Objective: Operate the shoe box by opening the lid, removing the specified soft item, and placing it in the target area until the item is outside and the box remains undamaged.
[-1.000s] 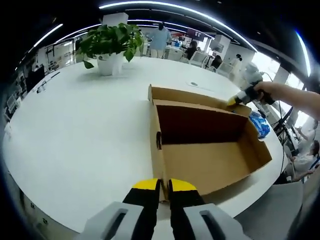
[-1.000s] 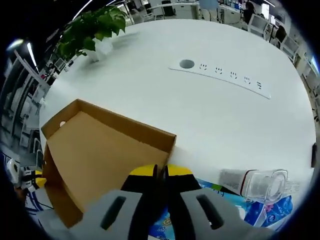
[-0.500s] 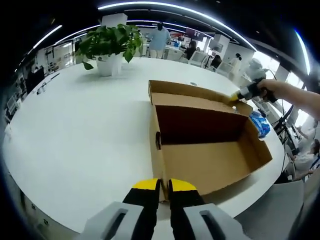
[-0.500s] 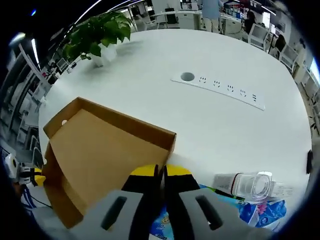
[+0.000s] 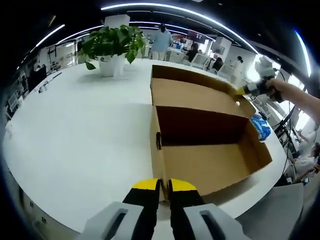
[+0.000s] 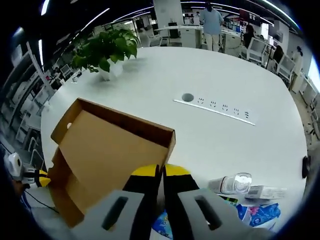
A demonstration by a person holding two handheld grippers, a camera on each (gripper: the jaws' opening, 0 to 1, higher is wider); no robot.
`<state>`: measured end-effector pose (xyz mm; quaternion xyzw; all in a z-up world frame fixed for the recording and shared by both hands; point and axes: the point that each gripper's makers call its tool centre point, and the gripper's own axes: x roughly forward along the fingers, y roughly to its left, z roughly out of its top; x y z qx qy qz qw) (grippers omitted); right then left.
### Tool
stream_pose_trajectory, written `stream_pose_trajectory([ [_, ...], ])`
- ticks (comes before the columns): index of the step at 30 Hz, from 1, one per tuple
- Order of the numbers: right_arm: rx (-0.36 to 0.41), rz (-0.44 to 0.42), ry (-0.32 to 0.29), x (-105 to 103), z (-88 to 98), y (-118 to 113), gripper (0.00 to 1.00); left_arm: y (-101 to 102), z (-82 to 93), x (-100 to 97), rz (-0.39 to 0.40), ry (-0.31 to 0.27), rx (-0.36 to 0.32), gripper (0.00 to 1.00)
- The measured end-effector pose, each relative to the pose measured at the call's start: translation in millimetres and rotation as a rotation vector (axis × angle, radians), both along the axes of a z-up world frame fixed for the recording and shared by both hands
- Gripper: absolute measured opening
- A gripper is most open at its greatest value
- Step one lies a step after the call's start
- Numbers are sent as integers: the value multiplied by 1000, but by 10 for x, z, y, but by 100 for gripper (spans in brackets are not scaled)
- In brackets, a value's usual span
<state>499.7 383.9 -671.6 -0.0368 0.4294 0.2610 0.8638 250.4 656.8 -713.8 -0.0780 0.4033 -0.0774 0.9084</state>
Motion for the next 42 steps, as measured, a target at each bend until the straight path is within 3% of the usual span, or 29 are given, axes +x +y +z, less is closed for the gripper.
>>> stream_pose_trajectory([
  [21,107,-36,-136,-296,570,0,0,-30,19,-29,8,-24,-23,7],
  [32,181,-60,-199,-594,733,-33,0,-35,21,-44,2,-38,-23,7],
  [42,187,-83,-272,-817,759,-126,0,-40,34,-76,29,-67,-54,7],
])
